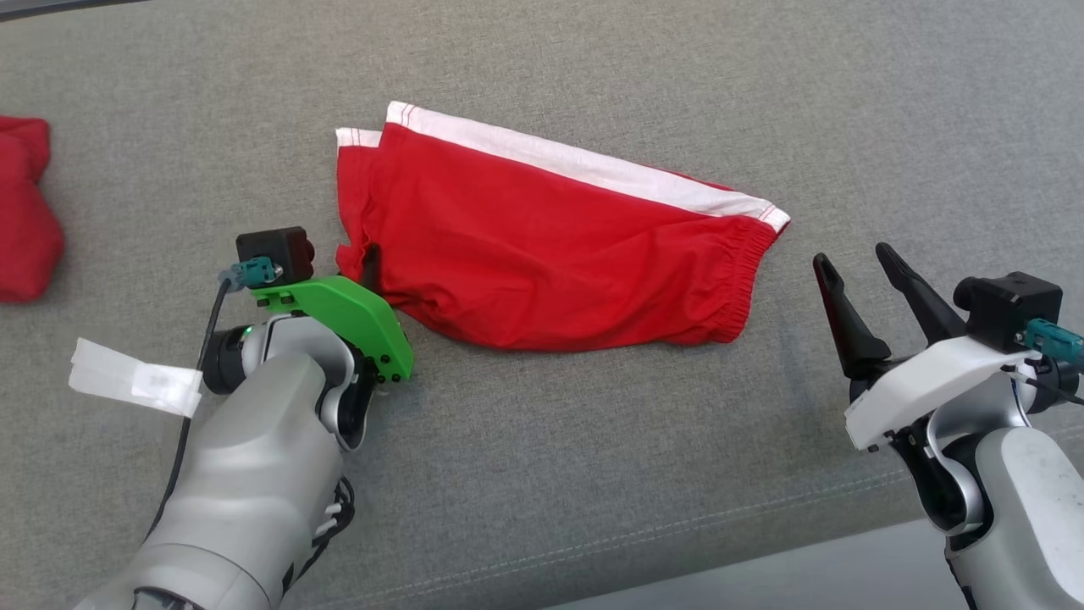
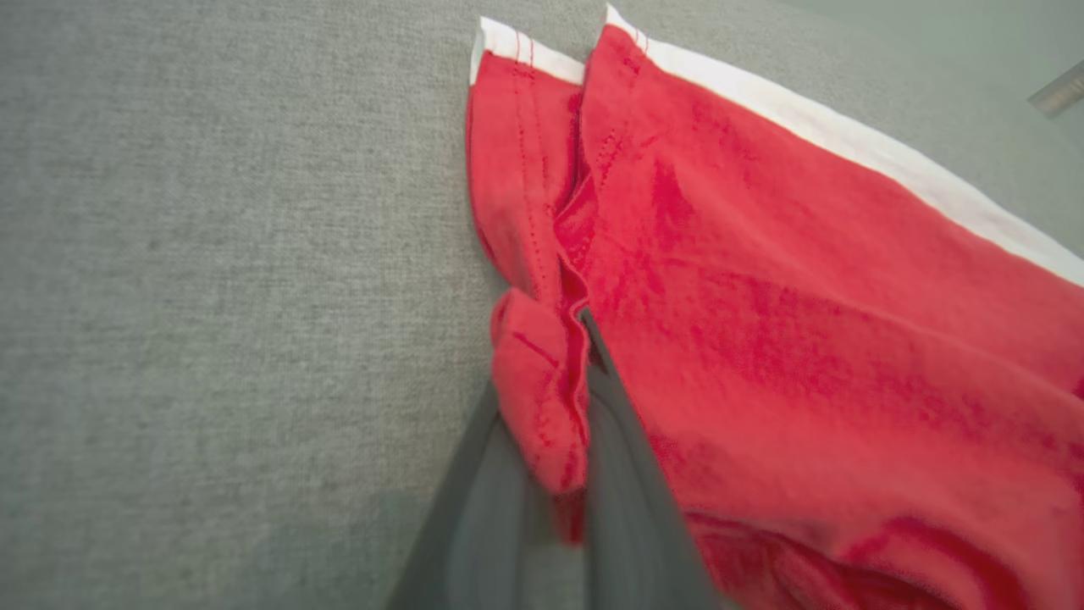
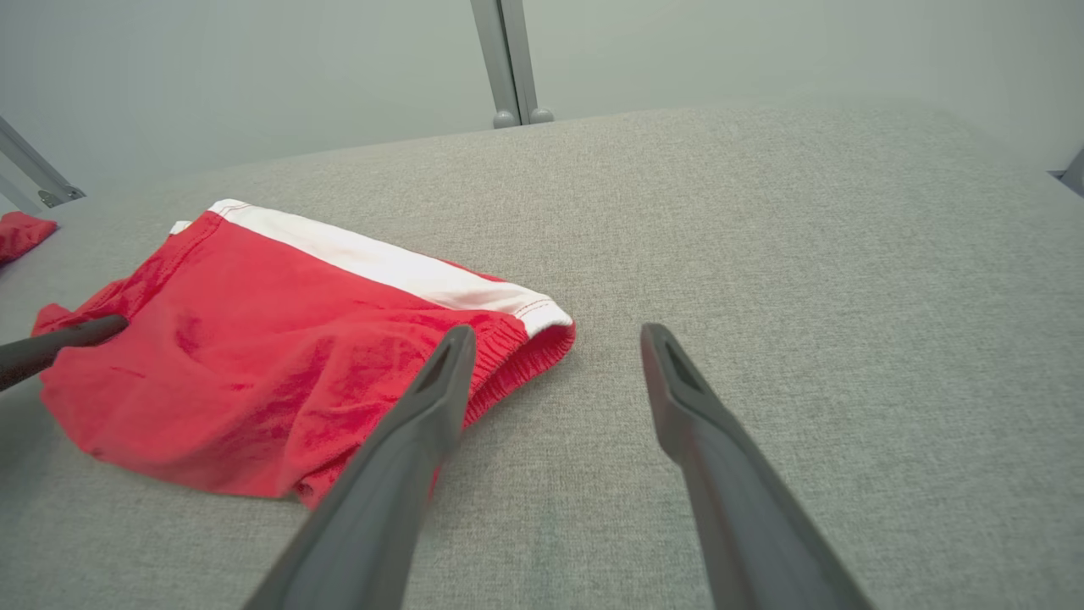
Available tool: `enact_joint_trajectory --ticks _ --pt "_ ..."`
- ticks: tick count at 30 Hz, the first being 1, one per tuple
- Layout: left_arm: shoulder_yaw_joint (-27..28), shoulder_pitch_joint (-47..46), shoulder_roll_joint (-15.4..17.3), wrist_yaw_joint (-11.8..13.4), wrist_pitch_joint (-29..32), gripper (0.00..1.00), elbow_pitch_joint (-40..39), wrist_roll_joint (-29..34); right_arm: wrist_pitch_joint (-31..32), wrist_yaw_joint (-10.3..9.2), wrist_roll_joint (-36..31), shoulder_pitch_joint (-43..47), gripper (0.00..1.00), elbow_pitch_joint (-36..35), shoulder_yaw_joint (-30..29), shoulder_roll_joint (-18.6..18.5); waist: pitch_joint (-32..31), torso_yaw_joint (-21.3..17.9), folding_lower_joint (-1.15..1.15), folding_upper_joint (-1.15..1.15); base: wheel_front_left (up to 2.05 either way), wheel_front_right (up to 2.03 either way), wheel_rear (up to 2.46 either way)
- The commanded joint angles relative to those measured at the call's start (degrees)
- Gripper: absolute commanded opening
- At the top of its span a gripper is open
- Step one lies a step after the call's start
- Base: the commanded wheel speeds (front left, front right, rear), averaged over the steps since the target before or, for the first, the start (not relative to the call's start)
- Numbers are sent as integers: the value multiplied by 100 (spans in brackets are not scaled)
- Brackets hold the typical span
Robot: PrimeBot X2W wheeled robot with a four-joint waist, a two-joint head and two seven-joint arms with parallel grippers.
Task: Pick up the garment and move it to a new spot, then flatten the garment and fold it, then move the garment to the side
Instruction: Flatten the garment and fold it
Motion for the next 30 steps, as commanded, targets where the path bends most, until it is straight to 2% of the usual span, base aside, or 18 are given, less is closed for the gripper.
enact_joint_trajectory --ticks 1,10,19,26,28,29,30 --pt "29 91 -15 44 -77 0 20 18 -40 -8 -32 24 100 6 -15 11 -59 57 0 0 0 0 0" --pt "317 505 -114 204 -309 0 -283 -13 -29 -8 -34 155 100 102 -112 -17 -343 385 0 0 0 0 0" --pt "1248 1827 -164 847 -309 0 -1838 755 98 -8 -49 360 100 104 -237 -65 -597 822 0 0 0 0 0" --pt "1519 2657 -256 1014 -310 0 -2468 1130 305 -8 -21 450 100 186 -203 -62 -715 951 0 0 0 0 0" --pt "1561 2748 -268 1007 -312 48 -2543 1187 350 -8 -19 472 100 227 -191 -34 -752 973 0 0 0 0 0" --pt "1591 2797 -272 987 -312 100 -2587 1217 369 -8 -26 480 100 262 -197 -14 -775 987 0 0 0 0 0" --pt "1639 2843 -276 979 -311 100 -2635 1254 391 -8 -31 485 100 296 -202 6 -799 1004 0 0 0 0 0"
